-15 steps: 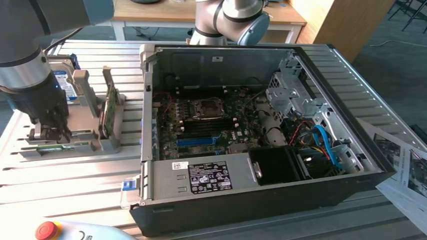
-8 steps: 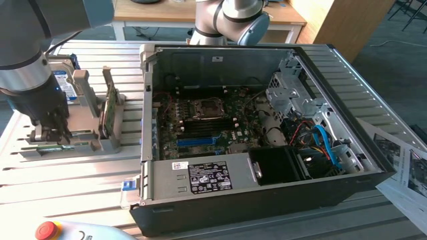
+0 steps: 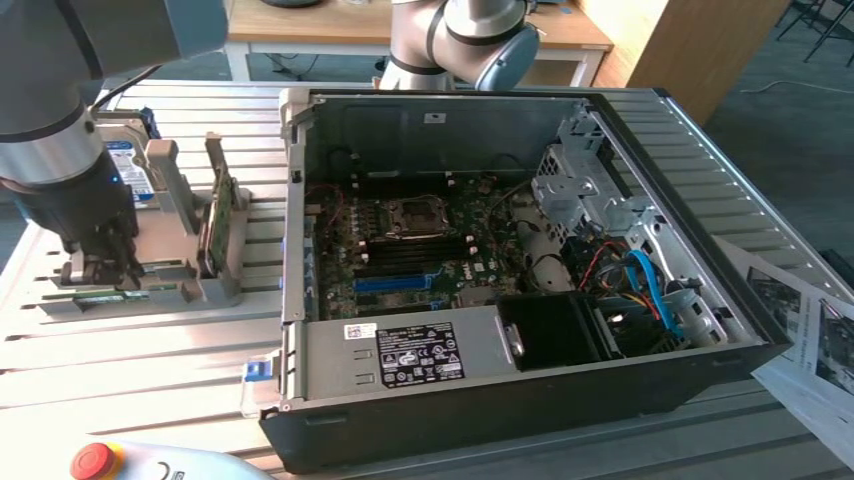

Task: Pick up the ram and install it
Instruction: 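Pick up the ram and move it above insertion slot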

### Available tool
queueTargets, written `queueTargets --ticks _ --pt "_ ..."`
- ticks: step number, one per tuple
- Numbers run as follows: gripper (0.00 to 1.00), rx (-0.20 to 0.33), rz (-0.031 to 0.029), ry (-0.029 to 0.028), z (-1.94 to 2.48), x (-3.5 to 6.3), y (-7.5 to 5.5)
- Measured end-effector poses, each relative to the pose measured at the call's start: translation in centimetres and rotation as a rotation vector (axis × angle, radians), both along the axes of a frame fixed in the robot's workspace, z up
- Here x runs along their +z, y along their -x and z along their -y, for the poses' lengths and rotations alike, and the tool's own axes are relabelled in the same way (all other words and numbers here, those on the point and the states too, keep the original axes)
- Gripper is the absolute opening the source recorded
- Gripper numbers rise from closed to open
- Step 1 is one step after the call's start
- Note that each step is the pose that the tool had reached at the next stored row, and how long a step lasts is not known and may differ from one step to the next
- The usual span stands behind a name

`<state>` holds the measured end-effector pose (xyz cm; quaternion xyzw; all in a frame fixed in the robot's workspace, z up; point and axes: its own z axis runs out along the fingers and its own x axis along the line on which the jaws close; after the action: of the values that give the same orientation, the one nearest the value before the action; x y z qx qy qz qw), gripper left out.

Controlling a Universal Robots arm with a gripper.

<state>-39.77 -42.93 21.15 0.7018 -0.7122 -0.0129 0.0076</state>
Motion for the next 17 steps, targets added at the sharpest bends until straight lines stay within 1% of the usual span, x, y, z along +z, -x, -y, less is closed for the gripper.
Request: queueTargets --ticks 6,17 --pt "0.24 0.000 0.0000 -0.0001 0.06 -0.12 0.11" --pt "0.24 0.000 -0.0002 0.0001 0.07 -0.81 0.18"
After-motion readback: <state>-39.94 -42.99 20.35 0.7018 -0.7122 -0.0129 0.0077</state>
